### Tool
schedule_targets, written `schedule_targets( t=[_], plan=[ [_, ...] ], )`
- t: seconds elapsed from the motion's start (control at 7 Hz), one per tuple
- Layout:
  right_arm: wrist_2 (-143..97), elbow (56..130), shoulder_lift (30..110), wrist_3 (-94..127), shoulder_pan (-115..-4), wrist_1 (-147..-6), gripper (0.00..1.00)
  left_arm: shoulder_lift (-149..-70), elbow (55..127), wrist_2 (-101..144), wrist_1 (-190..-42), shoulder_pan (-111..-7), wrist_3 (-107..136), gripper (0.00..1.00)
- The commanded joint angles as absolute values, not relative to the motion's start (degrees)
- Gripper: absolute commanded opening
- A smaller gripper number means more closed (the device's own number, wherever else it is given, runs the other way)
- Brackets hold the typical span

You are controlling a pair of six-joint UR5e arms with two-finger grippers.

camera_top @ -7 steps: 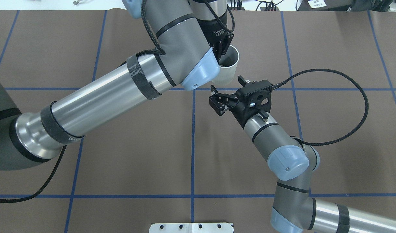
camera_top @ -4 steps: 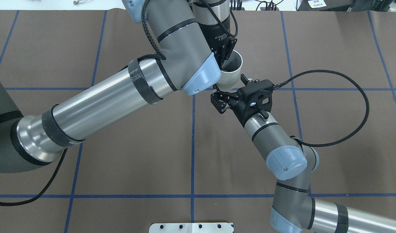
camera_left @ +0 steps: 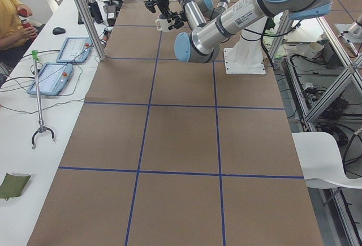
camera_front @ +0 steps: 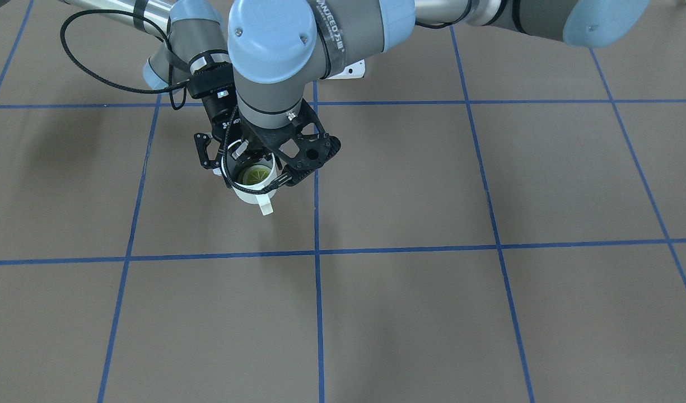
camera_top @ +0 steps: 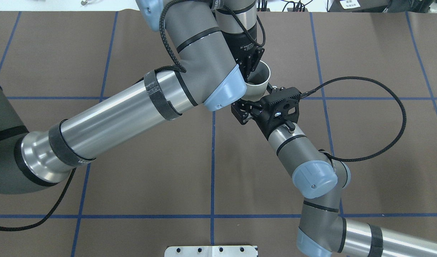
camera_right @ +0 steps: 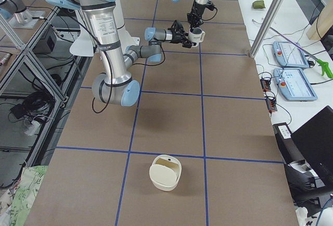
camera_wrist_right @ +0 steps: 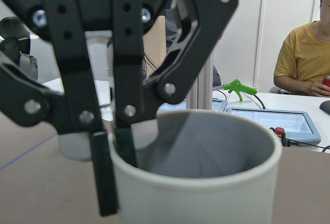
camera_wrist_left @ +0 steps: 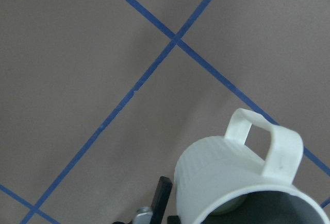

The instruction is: Left arm hands cup to right arm to dump lemon

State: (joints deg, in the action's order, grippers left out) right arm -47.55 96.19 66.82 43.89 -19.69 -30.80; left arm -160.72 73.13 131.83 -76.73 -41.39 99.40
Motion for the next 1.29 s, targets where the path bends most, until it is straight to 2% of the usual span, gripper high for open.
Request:
schedule_targets(
  t=[0.0, 0.43, 0.57, 0.71, 0.86, 1.0, 1.14],
  plan=[
    [-47.55, 95.98, 66.80, 43.86, -19.69, -30.76, 0.98, -160.49, 73.82, 131.84, -76.73, -41.22, 99.40, 0.00],
    [-47.55, 95.98, 66.71, 43.95, -19.69, -30.76, 0.98, -159.96, 74.27, 133.59, -76.73, -41.22, 99.40, 0.00],
    [-47.55, 95.89, 66.71, 43.95, -19.69, -30.76, 0.92, -159.96, 74.27, 133.59, -76.82, -41.22, 99.40, 0.00],
    [-47.55, 95.98, 66.71, 43.95, -19.69, -30.76, 0.70, -159.96, 74.18, 133.59, -76.90, -41.22, 99.40, 0.00],
    [-47.64, 95.98, 66.71, 43.95, -19.69, -30.67, 0.48, -160.05, 74.27, 133.68, -76.99, -41.22, 99.32, 0.52],
    [-47.64, 95.98, 66.45, 44.03, -19.69, -30.67, 0.38, -160.14, 75.57, 133.16, -76.91, -41.66, 99.32, 1.00],
    [-47.64, 95.98, 66.53, 44.03, -19.69, -30.50, 0.38, -160.05, 78.20, 133.07, -76.90, -43.40, 99.32, 1.00]
  ],
)
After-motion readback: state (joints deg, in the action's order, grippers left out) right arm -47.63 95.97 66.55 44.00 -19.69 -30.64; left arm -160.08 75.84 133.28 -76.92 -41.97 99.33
